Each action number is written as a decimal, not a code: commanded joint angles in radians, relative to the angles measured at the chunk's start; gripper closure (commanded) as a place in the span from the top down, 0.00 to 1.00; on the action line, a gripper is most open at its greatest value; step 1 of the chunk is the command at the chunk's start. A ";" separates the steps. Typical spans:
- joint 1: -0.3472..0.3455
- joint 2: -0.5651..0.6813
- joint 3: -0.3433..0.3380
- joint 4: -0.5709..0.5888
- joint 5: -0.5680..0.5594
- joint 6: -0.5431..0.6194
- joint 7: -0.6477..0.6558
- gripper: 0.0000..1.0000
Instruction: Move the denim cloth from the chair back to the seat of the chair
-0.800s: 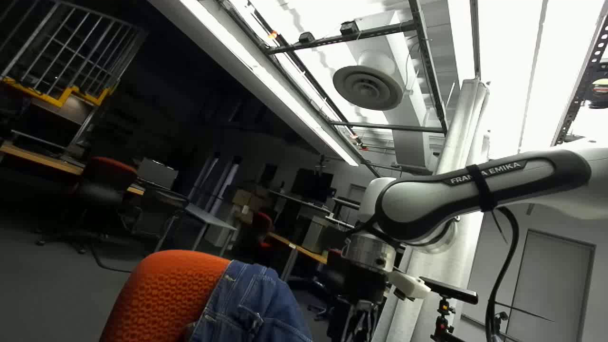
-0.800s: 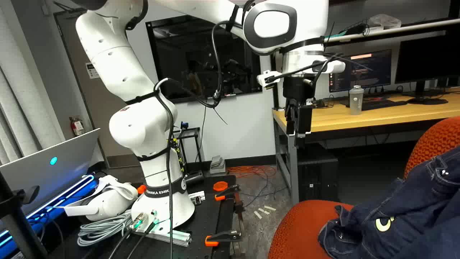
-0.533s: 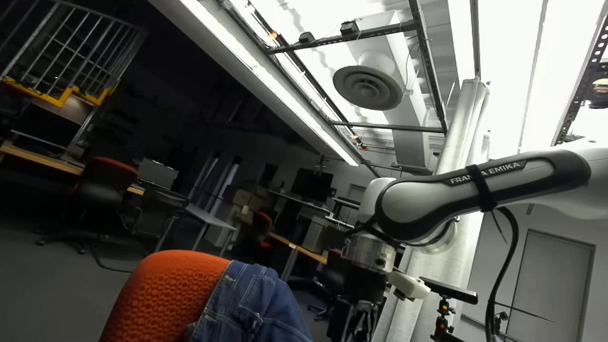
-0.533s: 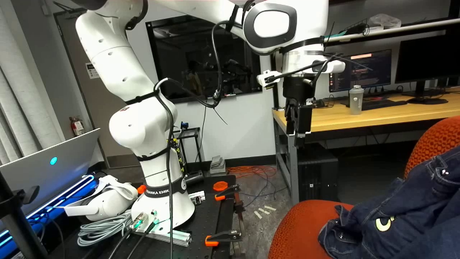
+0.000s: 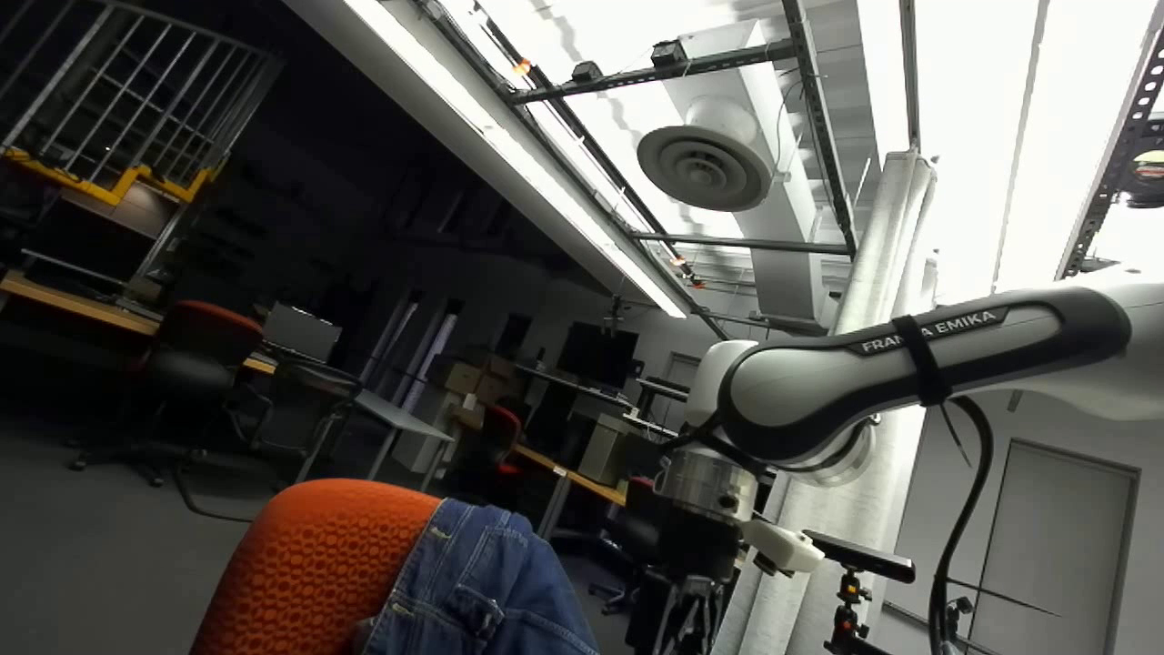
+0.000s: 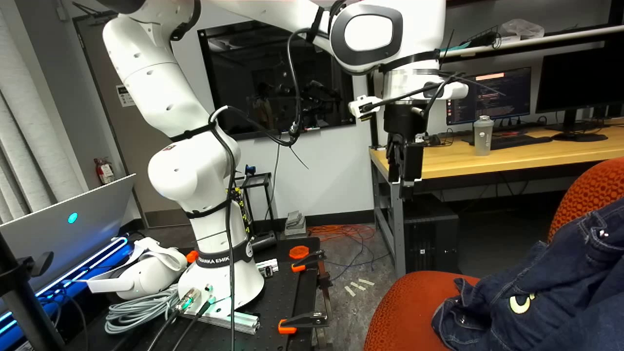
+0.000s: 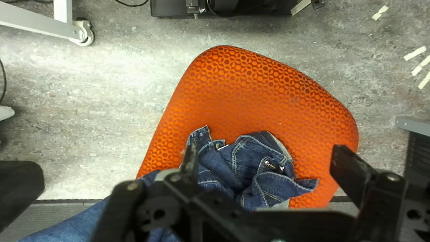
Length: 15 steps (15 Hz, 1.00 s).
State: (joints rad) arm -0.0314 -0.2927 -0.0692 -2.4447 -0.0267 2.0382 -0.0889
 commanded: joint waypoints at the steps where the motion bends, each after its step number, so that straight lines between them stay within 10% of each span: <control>1: -0.004 0.004 0.003 0.004 0.004 0.008 -0.001 1.00; 15: -0.056 0.246 -0.010 0.155 -0.017 0.327 0.103 1.00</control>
State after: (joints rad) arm -0.0793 -0.1342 -0.0755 -2.3692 -0.0323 2.3231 -0.0157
